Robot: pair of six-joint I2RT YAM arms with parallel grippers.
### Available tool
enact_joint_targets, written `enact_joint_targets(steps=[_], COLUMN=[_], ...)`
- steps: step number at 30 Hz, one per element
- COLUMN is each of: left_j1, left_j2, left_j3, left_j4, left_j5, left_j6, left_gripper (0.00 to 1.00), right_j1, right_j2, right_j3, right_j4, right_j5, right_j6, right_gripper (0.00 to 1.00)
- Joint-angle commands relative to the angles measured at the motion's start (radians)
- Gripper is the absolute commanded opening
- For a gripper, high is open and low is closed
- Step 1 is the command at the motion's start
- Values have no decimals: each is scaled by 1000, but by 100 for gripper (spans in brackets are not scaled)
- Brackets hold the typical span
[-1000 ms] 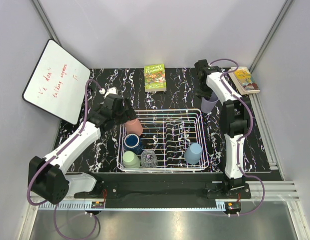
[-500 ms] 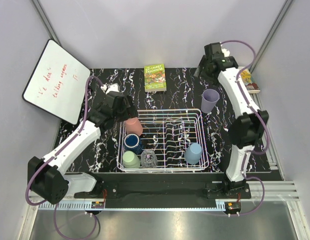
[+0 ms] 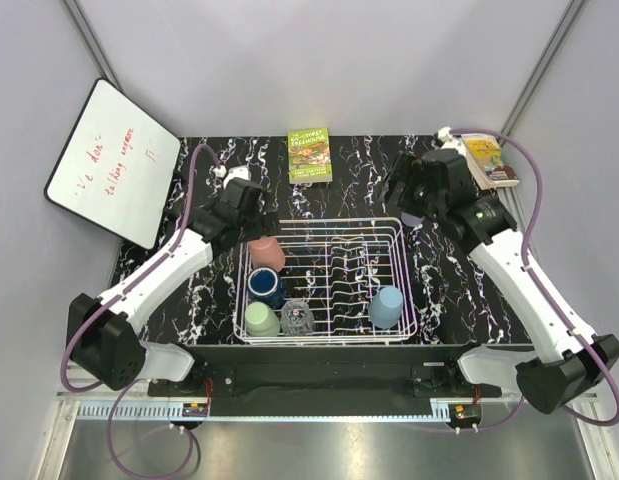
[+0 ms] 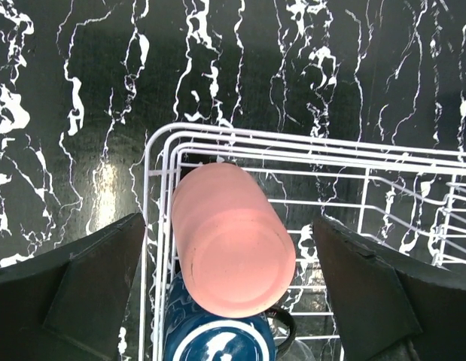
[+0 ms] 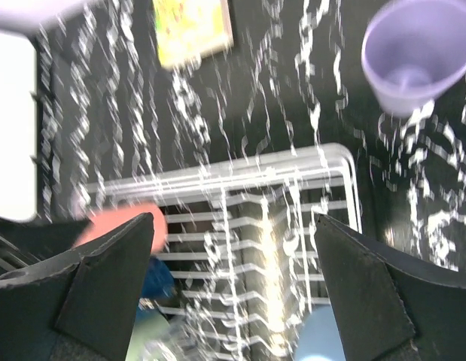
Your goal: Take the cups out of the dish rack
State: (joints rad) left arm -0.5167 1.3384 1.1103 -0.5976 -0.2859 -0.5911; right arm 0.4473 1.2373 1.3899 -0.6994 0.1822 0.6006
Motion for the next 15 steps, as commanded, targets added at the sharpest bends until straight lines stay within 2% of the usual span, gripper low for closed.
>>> enact_joint_targets(steps=[1, 7, 12, 15], left_j1=[-12, -40, -91, -100], left_j2=[-4, 53, 71, 82], left_j3=[3, 0, -1, -3], left_j4=[2, 10, 10, 10], left_j5=[-39, -24, -59, -70], left_j6=[2, -18, -30, -35], left_gripper=[99, 99, 98, 90], right_j1=[51, 68, 73, 73], right_j2=[-79, -171, -214, -249], right_j3=[-101, -268, -339, -359], right_j4=[54, 121, 135, 144], right_j5=[8, -39, -67, -70], right_j6=[18, 37, 56, 56], right_gripper=[96, 94, 94, 94])
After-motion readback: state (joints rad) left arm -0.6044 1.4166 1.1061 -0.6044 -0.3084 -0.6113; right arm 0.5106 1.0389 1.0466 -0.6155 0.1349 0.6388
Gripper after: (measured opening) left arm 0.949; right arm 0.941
